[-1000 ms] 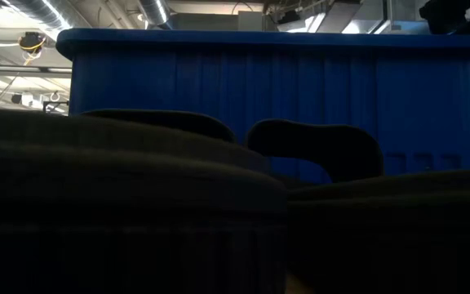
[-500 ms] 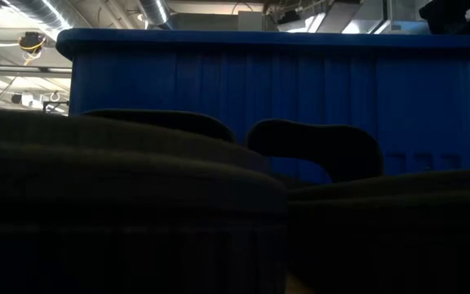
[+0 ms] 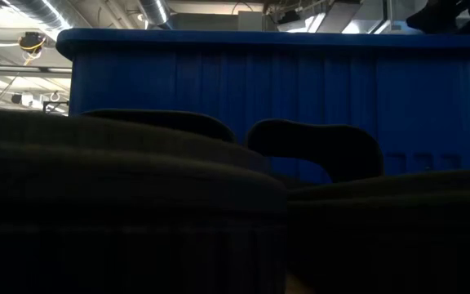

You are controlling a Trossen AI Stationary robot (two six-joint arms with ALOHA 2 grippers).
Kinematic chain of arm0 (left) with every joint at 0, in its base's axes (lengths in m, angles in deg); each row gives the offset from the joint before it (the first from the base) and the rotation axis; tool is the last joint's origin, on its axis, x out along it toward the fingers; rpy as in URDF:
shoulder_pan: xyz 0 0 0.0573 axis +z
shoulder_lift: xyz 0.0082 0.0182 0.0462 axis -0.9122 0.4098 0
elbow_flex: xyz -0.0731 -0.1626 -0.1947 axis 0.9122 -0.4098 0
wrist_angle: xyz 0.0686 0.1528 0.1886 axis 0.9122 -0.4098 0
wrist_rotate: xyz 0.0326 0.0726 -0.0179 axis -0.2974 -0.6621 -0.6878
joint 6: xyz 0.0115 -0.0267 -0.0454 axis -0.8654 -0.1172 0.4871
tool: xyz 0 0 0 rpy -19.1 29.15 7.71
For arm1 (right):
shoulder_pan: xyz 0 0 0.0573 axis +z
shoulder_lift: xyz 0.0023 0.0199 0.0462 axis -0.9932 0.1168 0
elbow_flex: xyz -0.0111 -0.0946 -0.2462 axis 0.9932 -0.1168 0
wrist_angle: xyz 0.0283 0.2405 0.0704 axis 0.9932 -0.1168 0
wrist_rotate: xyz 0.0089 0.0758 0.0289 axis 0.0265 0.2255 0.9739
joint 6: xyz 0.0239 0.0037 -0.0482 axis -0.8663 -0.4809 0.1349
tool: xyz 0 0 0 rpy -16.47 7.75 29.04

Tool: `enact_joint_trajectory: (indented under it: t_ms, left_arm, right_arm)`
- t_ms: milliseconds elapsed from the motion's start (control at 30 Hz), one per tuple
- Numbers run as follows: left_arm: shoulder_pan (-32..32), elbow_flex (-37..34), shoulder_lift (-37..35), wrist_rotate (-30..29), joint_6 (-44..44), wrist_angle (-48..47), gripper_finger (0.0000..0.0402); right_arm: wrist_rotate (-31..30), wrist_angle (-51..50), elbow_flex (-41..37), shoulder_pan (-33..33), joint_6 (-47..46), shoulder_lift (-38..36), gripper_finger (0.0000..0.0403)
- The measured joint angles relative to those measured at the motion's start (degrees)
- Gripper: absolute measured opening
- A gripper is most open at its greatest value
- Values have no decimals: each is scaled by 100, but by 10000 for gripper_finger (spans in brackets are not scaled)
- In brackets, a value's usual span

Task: Pick and place slides into bin
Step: Put the black slipper into the blue bin

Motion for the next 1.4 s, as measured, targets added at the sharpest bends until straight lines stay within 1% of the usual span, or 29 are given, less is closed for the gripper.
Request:
enact_joint_trajectory:
  t_ms: [200, 333, 500, 567, 633, 800, 867, 1067, 1167, 1267, 1333, 1400]
  left_arm:
    - [3, 0, -292, -157, -615, -1, 136]
    - [-19, 0, -459, -141, -656, -3, 131]
    - [49, 0, -485, -108, -646, 32, 130]
    - [59, 0, -485, 54, -650, -1, 130]
    - [41, 0, -485, 196, -555, -1, 130]
    - [-163, -87, -485, 152, 568, -6, 130]
    - [-230, -225, -485, 136, 724, 6, 130]
    - [-187, -797, -483, 141, 702, -17, 130]
    - [-189, -788, -483, -102, 462, -11, 130]
    - [-179, -718, -481, -145, 158, -2, 130]
    - [-174, -710, -481, -50, 109, 0, 130]
    - [-156, -706, -481, 184, 108, -2, 130]
  right_arm:
    - [0, -1, 0, -188, 20, 0, 284]
    - [0, -2, 0, -277, 22, 0, 284]
    - [2, -4, 0, -313, 11, 0, 284]
    - [3, -4, 0, -313, 10, 0, 284]
    - [4, -4, 0, -313, 9, 2, 284]
    - [3, -4, 0, -314, 186, 2, 284]
    - [1, -2, 0, -317, 293, 2, 284]
    - [-126, 3, 0, -317, 111, 0, 284]
    - [-127, 4, 0, -317, -29, 0, 284]
    - [-129, 8, 0, -317, -35, 0, 284]
    - [-129, 11, 0, -317, -23, 1, 284]
    - [-129, 11, -1, -317, -17, 0, 284]
